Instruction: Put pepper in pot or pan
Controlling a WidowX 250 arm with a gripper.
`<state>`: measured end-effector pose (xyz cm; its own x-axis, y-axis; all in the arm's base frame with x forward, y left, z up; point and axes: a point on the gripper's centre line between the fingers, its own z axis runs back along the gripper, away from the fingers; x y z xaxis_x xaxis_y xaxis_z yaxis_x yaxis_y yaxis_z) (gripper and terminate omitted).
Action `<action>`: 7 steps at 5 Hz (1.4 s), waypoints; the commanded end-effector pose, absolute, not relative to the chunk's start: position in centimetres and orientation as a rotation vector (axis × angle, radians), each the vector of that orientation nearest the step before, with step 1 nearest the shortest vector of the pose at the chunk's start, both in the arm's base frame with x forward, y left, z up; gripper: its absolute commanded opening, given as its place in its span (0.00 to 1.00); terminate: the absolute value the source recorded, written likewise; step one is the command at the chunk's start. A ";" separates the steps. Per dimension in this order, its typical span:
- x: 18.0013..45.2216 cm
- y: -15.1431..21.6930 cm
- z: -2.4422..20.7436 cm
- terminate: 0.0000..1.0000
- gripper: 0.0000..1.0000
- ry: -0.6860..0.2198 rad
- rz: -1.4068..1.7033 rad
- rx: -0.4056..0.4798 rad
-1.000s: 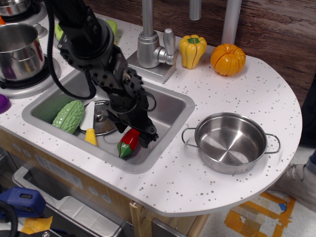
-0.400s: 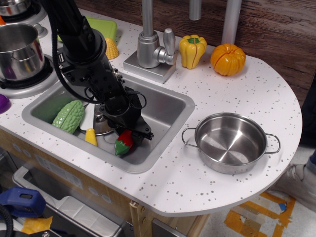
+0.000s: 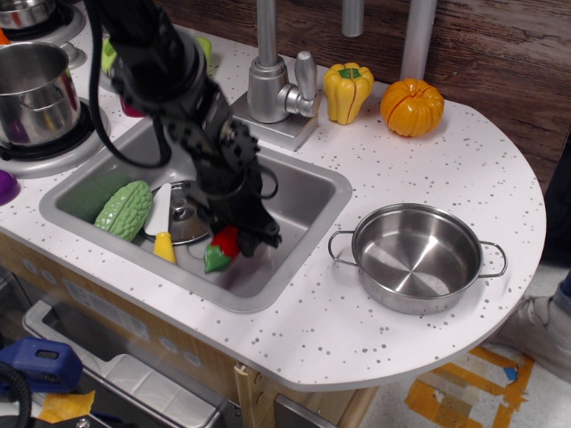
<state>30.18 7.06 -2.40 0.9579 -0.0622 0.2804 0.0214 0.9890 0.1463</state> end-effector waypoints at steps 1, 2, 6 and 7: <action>31.9 5.2 3.7 0.00 0.00 -0.369 -0.041 0.175; 32.0 3.2 5.3 0.00 0.00 -0.384 -0.014 0.133; 30.8 -5.9 5.2 0.00 0.00 -0.471 0.087 -0.008; 30.7 -6.6 4.9 0.00 0.00 -0.483 0.081 -0.035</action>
<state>30.51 -6.45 4.07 0.8884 0.0984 0.4484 -0.0815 0.9951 -0.0568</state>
